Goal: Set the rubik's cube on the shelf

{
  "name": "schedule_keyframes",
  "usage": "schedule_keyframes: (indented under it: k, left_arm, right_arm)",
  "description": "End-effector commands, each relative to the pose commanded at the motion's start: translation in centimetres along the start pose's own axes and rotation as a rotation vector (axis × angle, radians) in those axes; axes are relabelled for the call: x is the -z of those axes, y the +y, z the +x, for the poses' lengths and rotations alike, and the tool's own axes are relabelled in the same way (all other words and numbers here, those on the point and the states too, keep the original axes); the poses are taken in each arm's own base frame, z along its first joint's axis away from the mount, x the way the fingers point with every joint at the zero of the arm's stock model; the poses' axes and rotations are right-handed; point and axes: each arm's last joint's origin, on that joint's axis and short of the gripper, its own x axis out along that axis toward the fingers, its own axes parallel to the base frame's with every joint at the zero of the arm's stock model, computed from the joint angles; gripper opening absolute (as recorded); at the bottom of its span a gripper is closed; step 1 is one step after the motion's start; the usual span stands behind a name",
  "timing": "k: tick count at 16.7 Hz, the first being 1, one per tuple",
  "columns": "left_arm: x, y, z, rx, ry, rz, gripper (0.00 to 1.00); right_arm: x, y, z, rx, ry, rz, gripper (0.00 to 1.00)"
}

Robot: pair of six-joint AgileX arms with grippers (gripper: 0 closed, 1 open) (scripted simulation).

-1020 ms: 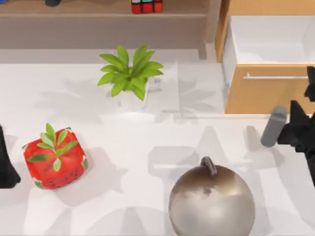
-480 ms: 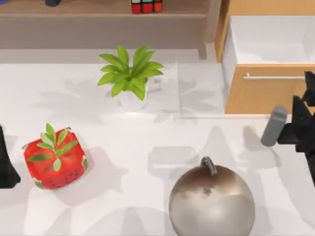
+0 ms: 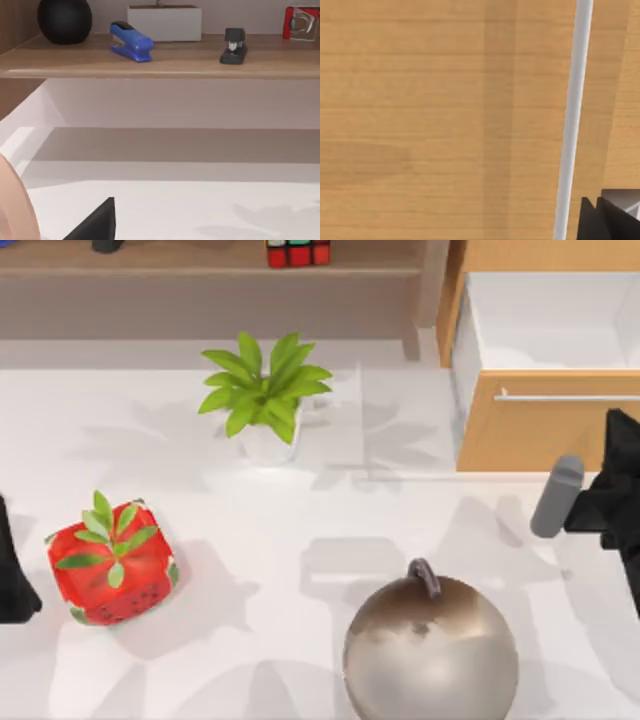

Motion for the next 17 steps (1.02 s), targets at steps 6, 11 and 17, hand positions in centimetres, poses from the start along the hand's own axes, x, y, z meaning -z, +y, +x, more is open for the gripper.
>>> schedule_keyframes:
  k: [6, 11, 17]
  left_arm:
    - [0.0, 0.0, 0.0, 0.000, 0.000, 0.000, 1.00]
    - [0.0, 0.0, 0.0, 0.000, 0.000, 0.000, 1.00]
    - [0.0, 0.0, 0.0, 0.000, 0.000, 0.000, 1.00]
  right_arm:
    - [0.0, 0.0, 0.0, 0.000, 0.000, 0.000, 0.00]
    - [-0.1, 0.1, 0.9, -0.001, -0.001, 0.000, 0.00]
    - [-0.1, 0.0, 5.5, -0.001, -0.001, 0.000, 0.00]
